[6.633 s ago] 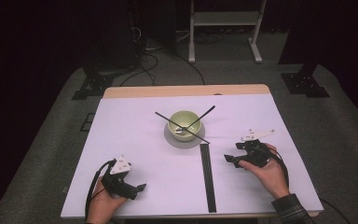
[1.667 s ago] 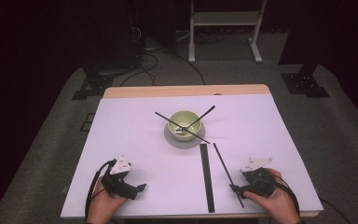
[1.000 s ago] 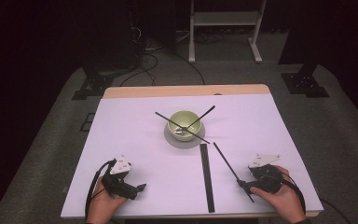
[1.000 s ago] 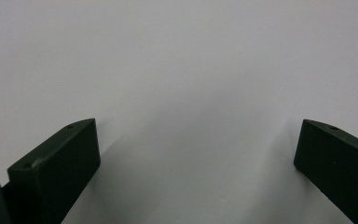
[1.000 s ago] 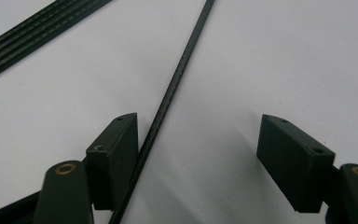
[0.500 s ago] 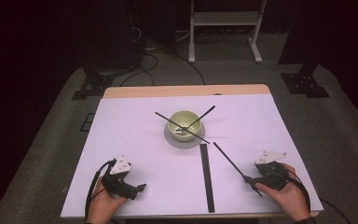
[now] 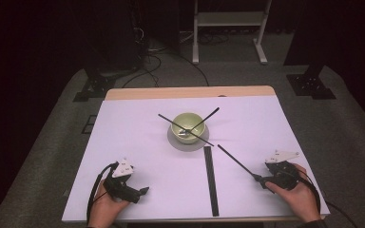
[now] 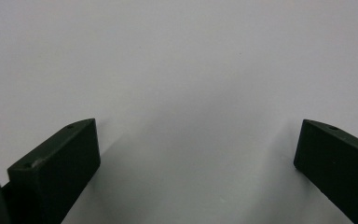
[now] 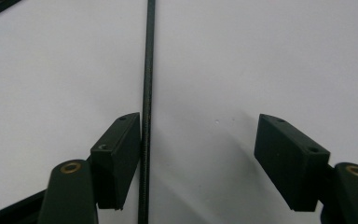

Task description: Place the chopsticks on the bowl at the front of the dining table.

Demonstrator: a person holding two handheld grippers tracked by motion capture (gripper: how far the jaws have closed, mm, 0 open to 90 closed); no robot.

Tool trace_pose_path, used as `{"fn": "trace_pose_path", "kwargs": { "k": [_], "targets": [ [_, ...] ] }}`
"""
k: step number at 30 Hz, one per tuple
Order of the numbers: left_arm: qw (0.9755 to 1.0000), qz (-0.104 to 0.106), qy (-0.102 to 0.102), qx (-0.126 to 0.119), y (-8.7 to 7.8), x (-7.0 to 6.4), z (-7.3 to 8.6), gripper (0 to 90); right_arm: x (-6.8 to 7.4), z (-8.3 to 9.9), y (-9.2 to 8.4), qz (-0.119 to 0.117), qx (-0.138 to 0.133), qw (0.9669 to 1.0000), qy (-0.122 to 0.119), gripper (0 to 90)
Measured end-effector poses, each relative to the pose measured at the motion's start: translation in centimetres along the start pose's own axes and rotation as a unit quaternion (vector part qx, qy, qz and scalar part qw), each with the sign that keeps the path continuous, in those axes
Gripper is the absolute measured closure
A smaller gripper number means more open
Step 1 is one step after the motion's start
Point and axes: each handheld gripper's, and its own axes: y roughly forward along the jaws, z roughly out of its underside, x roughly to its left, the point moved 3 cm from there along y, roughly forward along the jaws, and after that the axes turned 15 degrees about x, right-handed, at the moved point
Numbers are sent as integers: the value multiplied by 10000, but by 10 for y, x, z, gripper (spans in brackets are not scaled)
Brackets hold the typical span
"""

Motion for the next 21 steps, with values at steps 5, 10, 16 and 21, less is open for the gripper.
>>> {"fn": "trace_pose_path", "kwargs": {
  "k": [5, 10, 16, 21],
  "targets": [
    [10000, 0, 0, 1, 0, 0, 0, 0, -8, 1, 0, 40, -28, 9999, 94, 320],
    [10000, 0, -1, 0, 0, 0, 0, 0, -14, 3, 0, -26, -55, 9998, 168, 337],
    [10000, 1, 0, 1, 0, 0, 0, 0, -15, 3, 0, -90, -101, 9998, 153, 392],
    [10000, 1, 0, 0, 0, 0, 0, 0, -16, 3, -3, -149, -185, 9996, 169, 443]
  ]
}}
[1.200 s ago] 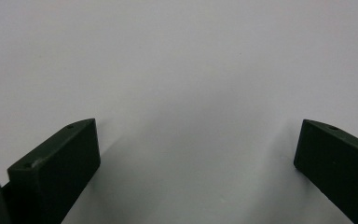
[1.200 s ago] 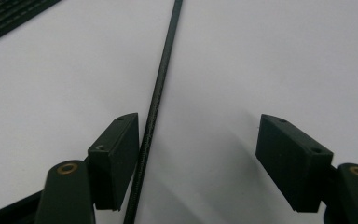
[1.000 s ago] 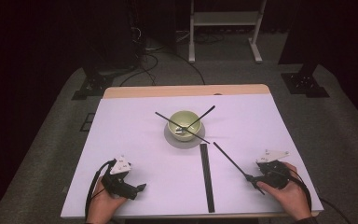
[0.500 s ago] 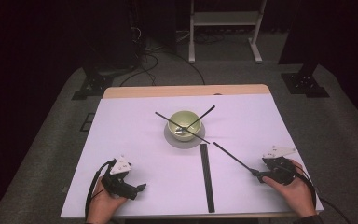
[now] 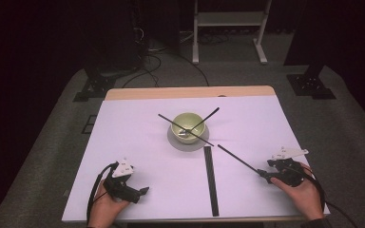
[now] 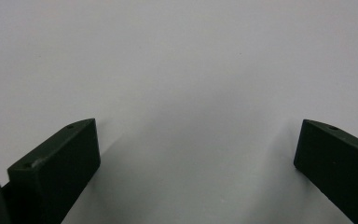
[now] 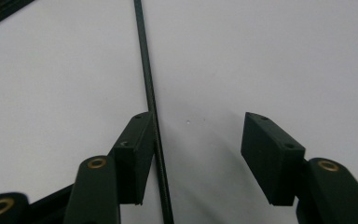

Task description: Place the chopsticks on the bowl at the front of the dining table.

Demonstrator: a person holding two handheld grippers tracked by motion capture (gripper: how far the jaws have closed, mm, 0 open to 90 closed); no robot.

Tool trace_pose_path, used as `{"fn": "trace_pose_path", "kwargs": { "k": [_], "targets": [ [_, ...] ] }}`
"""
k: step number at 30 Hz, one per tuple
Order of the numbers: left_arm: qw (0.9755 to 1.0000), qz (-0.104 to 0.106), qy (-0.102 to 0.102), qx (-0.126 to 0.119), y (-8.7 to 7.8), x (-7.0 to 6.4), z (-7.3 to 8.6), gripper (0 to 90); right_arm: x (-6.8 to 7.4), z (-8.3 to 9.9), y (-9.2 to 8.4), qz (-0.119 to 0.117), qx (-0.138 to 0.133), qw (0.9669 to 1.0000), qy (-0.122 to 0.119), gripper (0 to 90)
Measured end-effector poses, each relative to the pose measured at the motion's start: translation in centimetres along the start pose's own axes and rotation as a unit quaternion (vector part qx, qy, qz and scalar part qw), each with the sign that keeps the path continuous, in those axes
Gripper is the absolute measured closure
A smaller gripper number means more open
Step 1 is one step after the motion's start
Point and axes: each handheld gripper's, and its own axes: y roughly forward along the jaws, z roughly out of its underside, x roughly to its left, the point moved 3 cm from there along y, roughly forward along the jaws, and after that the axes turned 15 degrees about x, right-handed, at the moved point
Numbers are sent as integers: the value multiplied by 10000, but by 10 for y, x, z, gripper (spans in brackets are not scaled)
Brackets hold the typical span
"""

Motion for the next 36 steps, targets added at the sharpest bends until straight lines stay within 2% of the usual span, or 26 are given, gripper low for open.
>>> {"fn": "trace_pose_path", "kwargs": {
  "k": [7, 14, 26, 36],
  "targets": [
    [10000, 0, 0, 1, 0, 0, 0, 0, -1, -4, -2, -137, -112, 9998, -2, 531],
    [10000, 2, -4, 0, 0, 0, 0, 0, 1, -15, -1, -333, -244, 9990, -152, 603],
    [10000, 2, -4, 0, 0, 0, 0, 0, 7, -30, 3, -673, -362, 9967, -262, 661],
    [10000, 2, -5, 0, 0, 0, 0, 0, 11, -42, 11, -830, -328, 9953, -361, 726]
  ]
}}
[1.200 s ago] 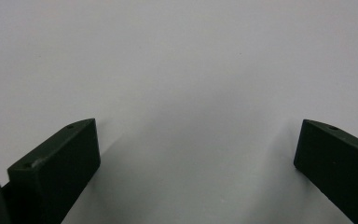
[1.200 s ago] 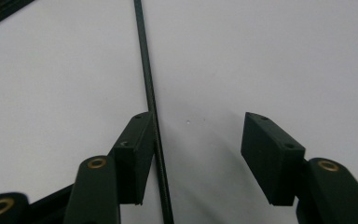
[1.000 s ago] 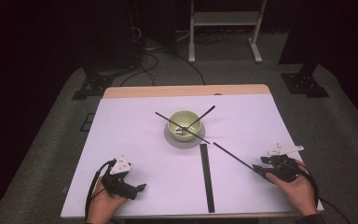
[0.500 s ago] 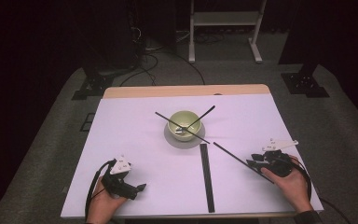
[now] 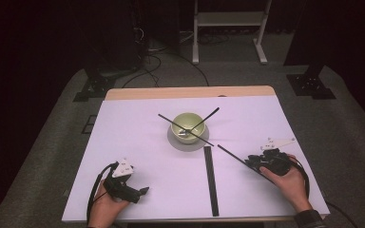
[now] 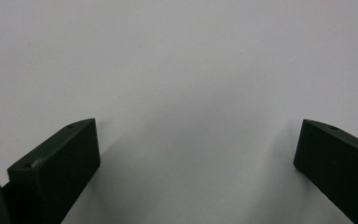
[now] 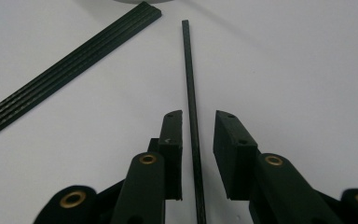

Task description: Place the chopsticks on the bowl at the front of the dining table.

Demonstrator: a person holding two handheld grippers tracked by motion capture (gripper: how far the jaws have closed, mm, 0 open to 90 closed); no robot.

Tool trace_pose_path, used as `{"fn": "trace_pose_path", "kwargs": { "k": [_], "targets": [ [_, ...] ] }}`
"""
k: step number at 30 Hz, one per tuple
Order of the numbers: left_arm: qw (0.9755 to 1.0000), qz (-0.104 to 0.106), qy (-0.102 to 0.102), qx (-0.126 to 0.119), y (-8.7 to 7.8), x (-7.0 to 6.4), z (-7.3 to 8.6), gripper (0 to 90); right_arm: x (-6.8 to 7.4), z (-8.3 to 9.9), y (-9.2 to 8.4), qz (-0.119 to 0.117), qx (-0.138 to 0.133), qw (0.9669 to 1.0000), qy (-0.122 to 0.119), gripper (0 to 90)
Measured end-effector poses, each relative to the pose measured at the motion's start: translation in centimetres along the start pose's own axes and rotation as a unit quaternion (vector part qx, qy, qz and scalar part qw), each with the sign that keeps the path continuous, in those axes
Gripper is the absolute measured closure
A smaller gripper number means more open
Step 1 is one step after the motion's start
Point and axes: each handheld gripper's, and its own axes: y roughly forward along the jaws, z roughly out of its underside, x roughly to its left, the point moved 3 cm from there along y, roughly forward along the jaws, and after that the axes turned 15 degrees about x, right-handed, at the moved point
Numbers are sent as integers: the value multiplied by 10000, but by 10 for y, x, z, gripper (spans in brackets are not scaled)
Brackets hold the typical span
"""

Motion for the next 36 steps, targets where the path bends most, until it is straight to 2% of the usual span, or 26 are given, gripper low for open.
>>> {"fn": "trace_pose_path", "kwargs": {
  "k": [9, 18, 21, 27, 36],
  "targets": [
    [10000, -1, 0, -1, 0, 0, 0, 0, -1, -11, 11, 5, 90, 10000, -11, 786],
    [10000, 1, -2, -2, 0, 0, 0, 0, -2, -12, 20, 30, 280, 9996, -14, 796],
    [10000, 0, 0, -1, 0, 0, 0, 0, -2, -12, 21, 33, 310, 9995, 2, 825],
    [10000, 0, 0, -1, 0, 0, 0, 0, -1, -11, 22, 22, 321, 9995, -14, 844],
    [10000, 0, 1, 0, 0, 0, 0, 0, -3, -11, 23, -120, 290, 9995, 80, 855]
  ]
}}
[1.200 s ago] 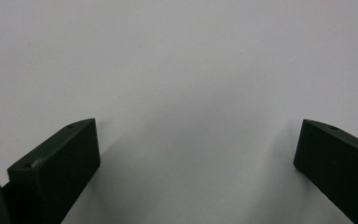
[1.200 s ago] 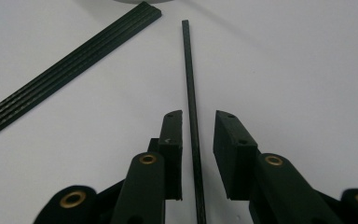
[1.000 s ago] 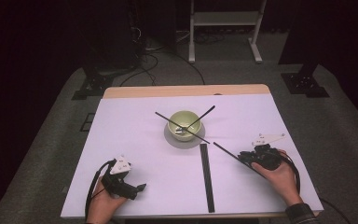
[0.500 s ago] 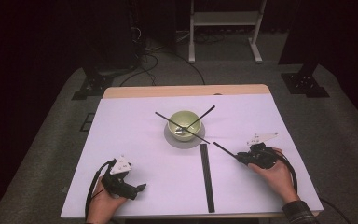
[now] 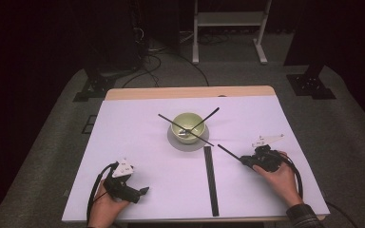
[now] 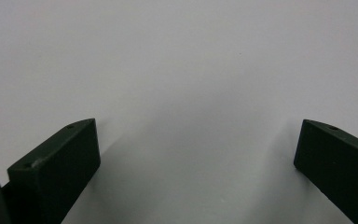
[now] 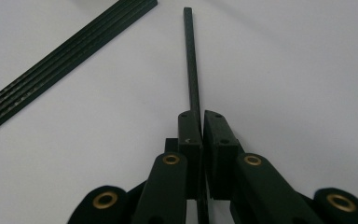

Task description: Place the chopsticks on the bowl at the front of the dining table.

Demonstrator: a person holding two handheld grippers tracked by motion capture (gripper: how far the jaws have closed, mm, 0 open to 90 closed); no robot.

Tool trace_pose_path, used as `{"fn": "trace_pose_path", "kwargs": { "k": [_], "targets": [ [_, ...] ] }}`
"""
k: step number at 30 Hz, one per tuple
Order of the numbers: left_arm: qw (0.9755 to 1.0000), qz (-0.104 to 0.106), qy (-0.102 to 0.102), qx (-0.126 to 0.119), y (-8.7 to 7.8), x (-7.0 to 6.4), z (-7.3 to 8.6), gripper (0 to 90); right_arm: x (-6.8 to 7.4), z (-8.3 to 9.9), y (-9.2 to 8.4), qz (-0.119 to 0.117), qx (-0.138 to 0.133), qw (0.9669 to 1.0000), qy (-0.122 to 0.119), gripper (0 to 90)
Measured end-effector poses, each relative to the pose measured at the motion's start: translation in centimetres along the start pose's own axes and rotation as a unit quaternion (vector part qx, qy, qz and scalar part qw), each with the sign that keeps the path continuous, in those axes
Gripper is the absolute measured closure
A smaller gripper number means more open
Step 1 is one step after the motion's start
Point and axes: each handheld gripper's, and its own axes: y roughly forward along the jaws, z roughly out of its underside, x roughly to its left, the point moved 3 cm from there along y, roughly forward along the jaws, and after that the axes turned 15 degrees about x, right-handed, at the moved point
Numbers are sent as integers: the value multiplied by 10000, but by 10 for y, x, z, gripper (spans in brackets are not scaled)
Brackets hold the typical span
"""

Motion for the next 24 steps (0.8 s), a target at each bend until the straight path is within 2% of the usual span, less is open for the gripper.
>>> {"fn": "trace_pose_path", "kwargs": {
  "k": [15, 24],
  "targets": [
    [10000, 1, -2, 0, 0, 0, 0, 0, 2, -2, -7, 10, -72, 10000, 51, 857],
    [10000, 1, -1, 0, 0, 0, 0, 0, 3, -5, -17, -22, -213, 9998, 25, 858]
  ]
}}
